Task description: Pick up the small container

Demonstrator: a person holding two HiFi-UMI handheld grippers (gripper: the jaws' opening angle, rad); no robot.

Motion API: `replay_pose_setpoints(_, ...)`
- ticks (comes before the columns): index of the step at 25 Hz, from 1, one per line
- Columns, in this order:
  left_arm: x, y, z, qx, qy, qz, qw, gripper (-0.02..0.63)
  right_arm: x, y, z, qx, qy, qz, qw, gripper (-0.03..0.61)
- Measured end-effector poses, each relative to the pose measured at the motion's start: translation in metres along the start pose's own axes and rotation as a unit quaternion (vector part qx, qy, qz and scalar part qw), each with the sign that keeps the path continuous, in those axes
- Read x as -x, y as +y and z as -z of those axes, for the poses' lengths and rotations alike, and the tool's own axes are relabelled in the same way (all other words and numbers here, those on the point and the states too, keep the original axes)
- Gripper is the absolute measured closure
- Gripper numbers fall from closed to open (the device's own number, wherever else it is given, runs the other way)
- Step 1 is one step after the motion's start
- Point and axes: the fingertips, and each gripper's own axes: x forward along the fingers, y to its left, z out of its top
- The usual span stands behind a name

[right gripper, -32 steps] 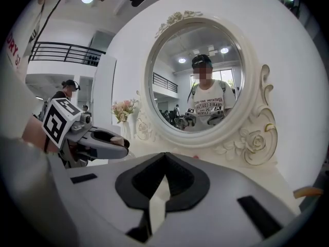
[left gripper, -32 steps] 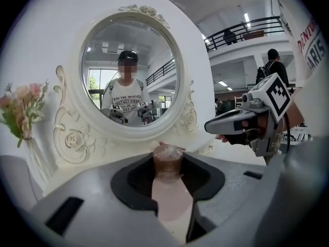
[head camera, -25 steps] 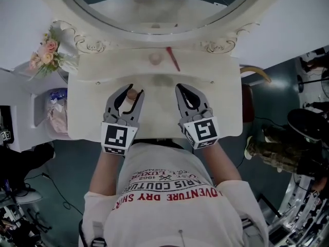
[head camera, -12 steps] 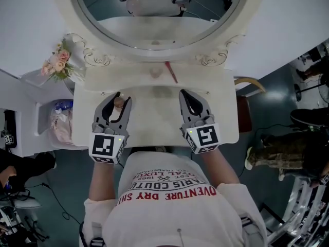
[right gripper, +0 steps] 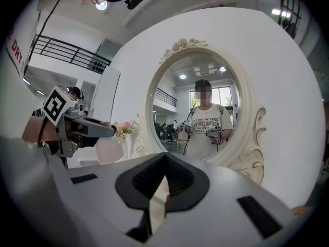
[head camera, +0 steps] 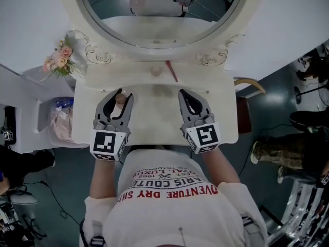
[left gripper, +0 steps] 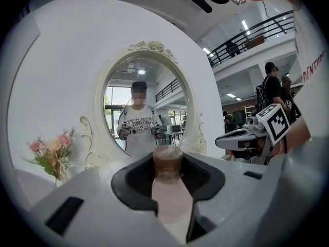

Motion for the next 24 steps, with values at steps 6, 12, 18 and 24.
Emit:
replay_pose_setpoints(6,0.0016,-0.0026,0.0002,-0.006,-0.001,0.0,1.0,0.474,0.0015,0.0012,0.0008,0.003,0.007,-0.005,1.0,0.58)
replay_pose_setpoints(12,0.0013,-0.0055,0.0006,-0.012,-0.002,0.005,0.9999,0.474,0.0013,0.0025,0.0004,-0.004,0.003,-0.006,1.0,0.58)
replay_pose_setpoints(18,0.0018,-0.0069,0.0003,-0.015,-0.007,0.004,0.9999,0.474,0.0009,0.0051,-0.0016,-0.002,0.001,-0.009,1.0,0.58)
replay_pose_setpoints(24,0.0018,-0.005,0.0036,-0.01,-0.015,0.001,0.9998,0.474,-0.0039,0.0072,0.0001,-0.003,0.003,-0.01,1.0,0.58)
